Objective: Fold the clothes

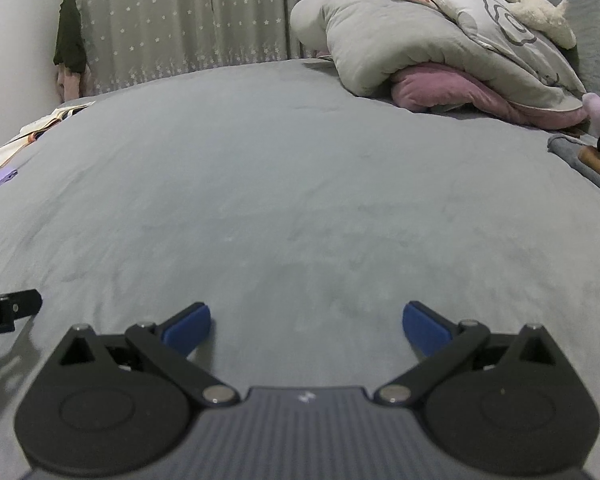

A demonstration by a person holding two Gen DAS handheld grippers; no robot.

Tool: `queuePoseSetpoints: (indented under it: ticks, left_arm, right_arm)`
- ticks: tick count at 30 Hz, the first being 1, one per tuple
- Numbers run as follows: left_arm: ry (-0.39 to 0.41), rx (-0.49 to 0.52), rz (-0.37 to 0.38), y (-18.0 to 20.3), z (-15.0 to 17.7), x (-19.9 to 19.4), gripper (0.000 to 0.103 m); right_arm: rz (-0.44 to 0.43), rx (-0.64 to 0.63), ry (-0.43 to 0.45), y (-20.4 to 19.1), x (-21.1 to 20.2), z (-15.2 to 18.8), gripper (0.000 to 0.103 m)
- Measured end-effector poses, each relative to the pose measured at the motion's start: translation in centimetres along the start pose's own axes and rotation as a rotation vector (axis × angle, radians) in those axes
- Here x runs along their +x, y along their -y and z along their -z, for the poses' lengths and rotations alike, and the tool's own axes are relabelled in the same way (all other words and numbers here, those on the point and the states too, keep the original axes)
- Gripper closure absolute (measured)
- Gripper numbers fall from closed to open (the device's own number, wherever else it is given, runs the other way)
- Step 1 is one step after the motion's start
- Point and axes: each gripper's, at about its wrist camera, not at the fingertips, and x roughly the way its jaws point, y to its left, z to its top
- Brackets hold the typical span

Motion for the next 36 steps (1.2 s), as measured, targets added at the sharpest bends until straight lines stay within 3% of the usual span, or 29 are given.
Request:
queuePoseSetpoints:
  ticks: [17,27,31,36]
  left_arm:
    - [0.026,-0.020,-0.025,0.1,0.7,-0.1,0.000]
    - [0.026,-0.027,-0.021,0.1,0.7,-0.1,0.000]
    - [0.026,-0.030,-0.020,0.0,0.7,0.0,0.000]
    - [0.028,-0.035,-0.017,0.0,0.8,-0.1,0.000]
  right_arm:
    - [-0.031,-0.095,0.001,-1.3,1.4,-0.6,0.000]
    - [-0.114,-0.184,0.001,-0.7,2.3,-1.2,0.000]
    - [-0.092,-0.206,0.027,-1.2,2.0,-0.9,0.000]
    - [-0.112,-0.161,0.015,-0.7,2.0,-1.0,0.000]
